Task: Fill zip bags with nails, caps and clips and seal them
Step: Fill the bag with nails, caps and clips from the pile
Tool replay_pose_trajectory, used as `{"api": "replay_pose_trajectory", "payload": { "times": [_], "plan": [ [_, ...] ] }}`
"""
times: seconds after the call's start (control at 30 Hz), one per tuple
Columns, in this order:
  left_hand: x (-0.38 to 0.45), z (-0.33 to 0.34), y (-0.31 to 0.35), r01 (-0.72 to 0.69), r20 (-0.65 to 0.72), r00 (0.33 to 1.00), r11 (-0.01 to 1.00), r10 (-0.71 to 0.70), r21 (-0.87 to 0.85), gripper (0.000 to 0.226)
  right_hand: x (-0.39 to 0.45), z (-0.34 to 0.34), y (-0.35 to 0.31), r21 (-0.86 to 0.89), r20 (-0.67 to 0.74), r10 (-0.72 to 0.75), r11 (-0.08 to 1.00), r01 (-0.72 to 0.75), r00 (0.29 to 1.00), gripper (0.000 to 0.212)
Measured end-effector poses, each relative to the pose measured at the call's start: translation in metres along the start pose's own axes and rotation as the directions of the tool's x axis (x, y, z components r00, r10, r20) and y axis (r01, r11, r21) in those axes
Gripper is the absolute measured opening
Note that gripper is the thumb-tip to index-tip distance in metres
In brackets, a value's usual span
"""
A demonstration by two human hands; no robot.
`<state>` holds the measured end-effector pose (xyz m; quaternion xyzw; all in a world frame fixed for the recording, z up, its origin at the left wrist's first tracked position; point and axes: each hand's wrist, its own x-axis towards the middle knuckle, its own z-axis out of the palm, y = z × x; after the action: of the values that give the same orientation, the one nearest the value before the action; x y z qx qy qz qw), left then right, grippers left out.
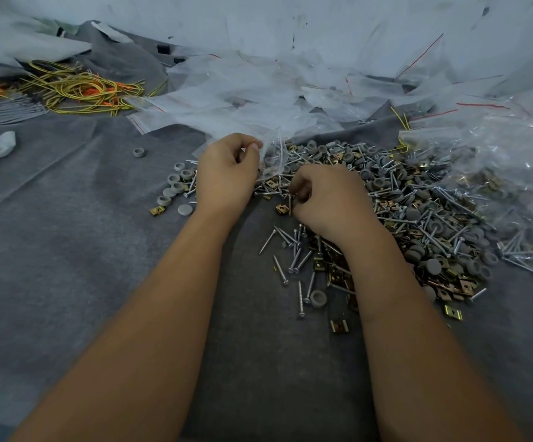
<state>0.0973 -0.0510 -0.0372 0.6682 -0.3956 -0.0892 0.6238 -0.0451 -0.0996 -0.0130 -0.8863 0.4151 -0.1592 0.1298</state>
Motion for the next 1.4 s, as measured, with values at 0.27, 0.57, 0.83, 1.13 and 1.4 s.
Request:
{"api": "replay_pose_trajectory", "payload": {
  "times": [0.27, 0.57, 0.83, 1.13, 1.4],
  "plan": [
    [0.000, 0.002, -0.003, -0.041, 0.008, 0.999, 0.998, 0.041, 0.041, 0.016, -0.001, 0.006, -0.004, 0.140, -0.315, -0.001, 0.989, 0.047, 0.949, 0.014],
    [-0.001, 0.004, -0.003, -0.123, 0.110, 0.988, 0.981, 0.107, 0.147, 0.016, 0.002, 0.011, -0.012, 0.429, -0.483, 0.015, 0.875, 0.223, 0.875, 0.013],
    [0.002, 0.002, -0.002, -0.027, -0.004, 1.000, 1.000, 0.027, 0.011, 0.017, 0.000, 0.002, -0.011, 0.399, -0.428, 0.012, 0.900, 0.177, 0.904, 0.011],
    [0.002, 0.001, -0.002, -0.002, -0.010, 1.000, 1.000, 0.001, -0.004, 0.016, -0.010, -0.018, -0.016, -0.192, 0.139, 0.080, 0.980, -0.052, 0.987, 0.014],
    [0.001, 0.001, -0.001, 0.000, -0.012, 1.000, 1.000, 0.000, 0.001, 0.017, -0.009, -0.016, -0.015, -0.050, 0.183, 0.012, 0.999, -0.003, 0.983, 0.023]
  ]
}}
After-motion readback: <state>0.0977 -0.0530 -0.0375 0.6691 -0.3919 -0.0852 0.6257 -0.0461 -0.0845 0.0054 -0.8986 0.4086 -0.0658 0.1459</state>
